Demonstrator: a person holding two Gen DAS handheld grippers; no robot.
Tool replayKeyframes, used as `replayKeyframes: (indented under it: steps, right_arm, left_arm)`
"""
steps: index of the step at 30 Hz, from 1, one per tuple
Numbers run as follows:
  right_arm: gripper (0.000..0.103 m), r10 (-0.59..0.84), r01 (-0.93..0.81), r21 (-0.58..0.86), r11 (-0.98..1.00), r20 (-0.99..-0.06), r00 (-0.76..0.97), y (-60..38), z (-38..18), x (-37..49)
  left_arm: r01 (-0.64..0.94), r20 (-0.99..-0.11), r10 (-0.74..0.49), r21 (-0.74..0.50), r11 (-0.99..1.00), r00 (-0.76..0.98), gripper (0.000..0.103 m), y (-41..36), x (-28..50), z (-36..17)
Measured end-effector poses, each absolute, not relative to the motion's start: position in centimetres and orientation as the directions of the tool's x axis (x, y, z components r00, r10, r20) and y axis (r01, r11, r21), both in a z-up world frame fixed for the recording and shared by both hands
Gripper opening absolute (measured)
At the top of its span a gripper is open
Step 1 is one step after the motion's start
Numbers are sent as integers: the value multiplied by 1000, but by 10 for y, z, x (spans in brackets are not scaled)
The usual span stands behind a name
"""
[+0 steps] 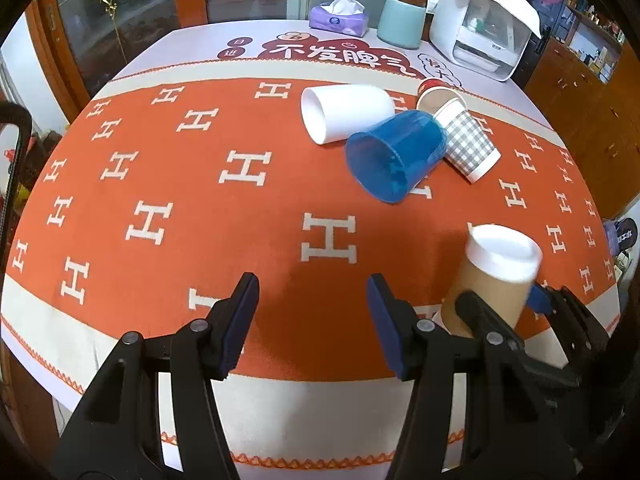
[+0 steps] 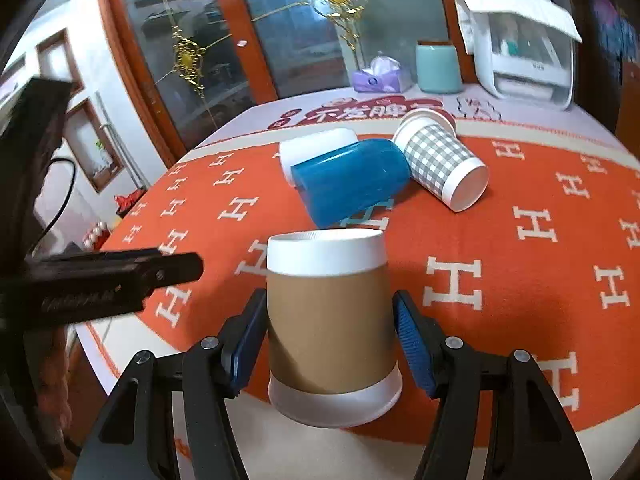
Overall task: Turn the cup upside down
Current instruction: 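Lower the brown cup mouth-down onto the cloth and open the right gripper, then withdraw the right tool up and away from the cup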
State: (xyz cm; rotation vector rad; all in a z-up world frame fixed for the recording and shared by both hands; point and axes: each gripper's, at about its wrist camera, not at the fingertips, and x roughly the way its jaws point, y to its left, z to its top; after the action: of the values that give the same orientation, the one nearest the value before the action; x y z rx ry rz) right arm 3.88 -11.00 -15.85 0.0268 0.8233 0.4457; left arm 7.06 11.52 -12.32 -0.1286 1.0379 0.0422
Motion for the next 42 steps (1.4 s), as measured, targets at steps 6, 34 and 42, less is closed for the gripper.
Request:
replayKeyframes:
  steps: [6,34,42]
  right_arm:
    - [63,384,-406,144,903,-693,610,-116,-168,10]
    - [87,403,-416,160,895,-688,603,-128,-154,-10]
    - [87,445,-397,238,886,-673,591,-145,-109,-27]
  left_arm:
    - [-95,-868,-27,-85,992,496,53,116,65,-132]
    - [-68,-896,-97,-139,988,433,64,104,49,-132]
    - [-58,-889,-87,-126,990,449,64,93,36,-102]
